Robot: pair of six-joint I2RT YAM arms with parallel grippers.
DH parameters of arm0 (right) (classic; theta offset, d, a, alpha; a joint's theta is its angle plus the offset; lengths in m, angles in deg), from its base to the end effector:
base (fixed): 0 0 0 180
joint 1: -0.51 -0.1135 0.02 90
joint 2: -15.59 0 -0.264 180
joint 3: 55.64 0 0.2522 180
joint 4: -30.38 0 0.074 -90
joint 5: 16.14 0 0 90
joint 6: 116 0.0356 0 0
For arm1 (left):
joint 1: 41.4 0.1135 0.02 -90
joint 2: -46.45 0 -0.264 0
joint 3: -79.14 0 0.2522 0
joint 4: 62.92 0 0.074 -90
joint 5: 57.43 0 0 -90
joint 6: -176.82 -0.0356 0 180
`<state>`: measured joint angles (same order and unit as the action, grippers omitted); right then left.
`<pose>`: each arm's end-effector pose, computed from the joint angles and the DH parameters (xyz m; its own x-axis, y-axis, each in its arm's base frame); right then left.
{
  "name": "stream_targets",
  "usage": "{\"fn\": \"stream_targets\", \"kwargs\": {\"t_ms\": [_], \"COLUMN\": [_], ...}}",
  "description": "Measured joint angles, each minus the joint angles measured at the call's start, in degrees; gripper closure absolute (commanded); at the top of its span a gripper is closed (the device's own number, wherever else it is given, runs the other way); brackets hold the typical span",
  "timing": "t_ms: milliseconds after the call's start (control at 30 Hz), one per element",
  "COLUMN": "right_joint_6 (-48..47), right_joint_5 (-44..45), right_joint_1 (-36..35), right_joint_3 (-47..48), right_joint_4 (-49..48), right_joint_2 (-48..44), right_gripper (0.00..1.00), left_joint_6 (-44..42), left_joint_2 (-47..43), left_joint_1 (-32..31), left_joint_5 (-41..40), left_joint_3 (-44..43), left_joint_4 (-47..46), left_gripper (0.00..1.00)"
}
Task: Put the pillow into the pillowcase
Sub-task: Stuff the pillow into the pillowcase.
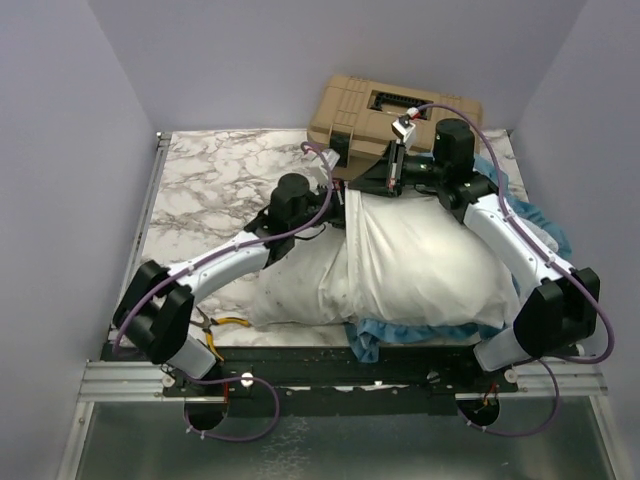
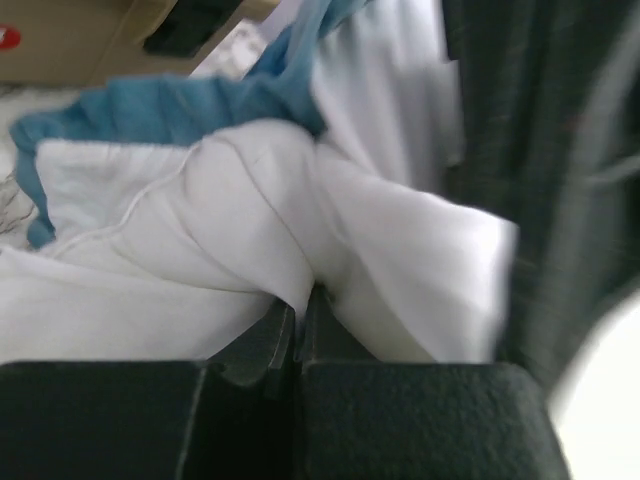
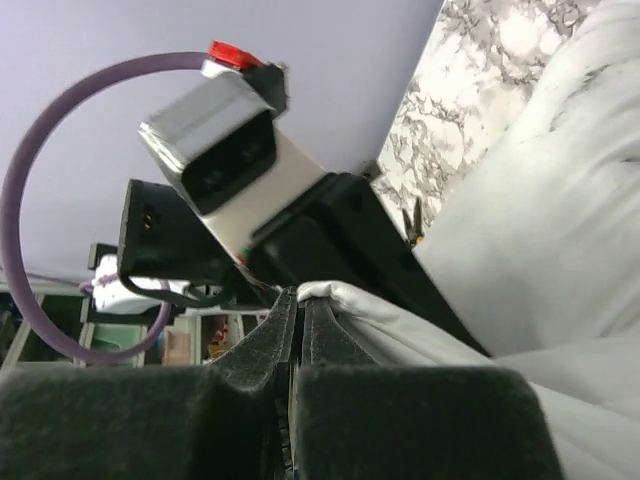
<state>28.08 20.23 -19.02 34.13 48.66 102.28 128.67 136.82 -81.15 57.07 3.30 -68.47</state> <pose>0.3188 0.1435 0.3657 -0.8986 0.1908 -0.3952 -0.3458 0.2465 0.9054 0.2757 -0.2485 0.2976 -0.6877 -0.2177 -0.6926 0.5879 0.3926 -0.7072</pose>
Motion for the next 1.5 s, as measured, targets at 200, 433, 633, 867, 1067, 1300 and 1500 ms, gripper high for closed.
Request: {"fn": "stream_targets", "kwargs": {"t_ms": [200, 433, 633, 867, 1067, 1300, 1500], "right_joint_6": [-7.93, -15.72, -22.91, -32.52, -37.68, -44.46, -47.54], "right_joint_5": [0.35, 3.56, 7.61, 26.73, 37.2, 38.69, 33.4], "right_joint_1": [-1.14, -1.16, -1.51, -1.77, -1.73, -1.75, -1.75], "right_joint_3": [-1.22, 1.05, 10.93, 20.37, 26.93, 30.32, 29.33], "right_joint_4": [8.59, 19.04, 26.86, 35.63, 38.93, 45.03, 46.05], "right_joint_2": [-4.37, -2.93, 2.23, 0.39, 5.46, 16.72, 17.53], "right_gripper": [1.0, 0.78, 0.22, 0.07, 0.07, 0.08, 0.32], "left_joint_6": [2.6, -2.71, -10.45, -17.4, -22.4, -24.61, -25.09], "left_joint_2": [-11.65, -21.44, -22.45, -22.67, -23.02, -24.46, -25.86], "left_joint_1": [-0.48, -0.92, -1.38, -5.81, -9.9, -11.56, -12.07], "left_joint_5": [-3.5, -12.28, -13.99, -17.84, -22.73, -25.66, -27.56], "left_joint_3": [10.01, 15.08, 14.23, 22.08, 24.22, 24.94, 25.2], "left_joint_4": [-9.79, -6.16, -2.49, -1.75, -2.54, -2.99, -2.99], "left_gripper": [1.0, 1.0, 1.0, 1.0, 1.0, 1.0, 1.0]}}
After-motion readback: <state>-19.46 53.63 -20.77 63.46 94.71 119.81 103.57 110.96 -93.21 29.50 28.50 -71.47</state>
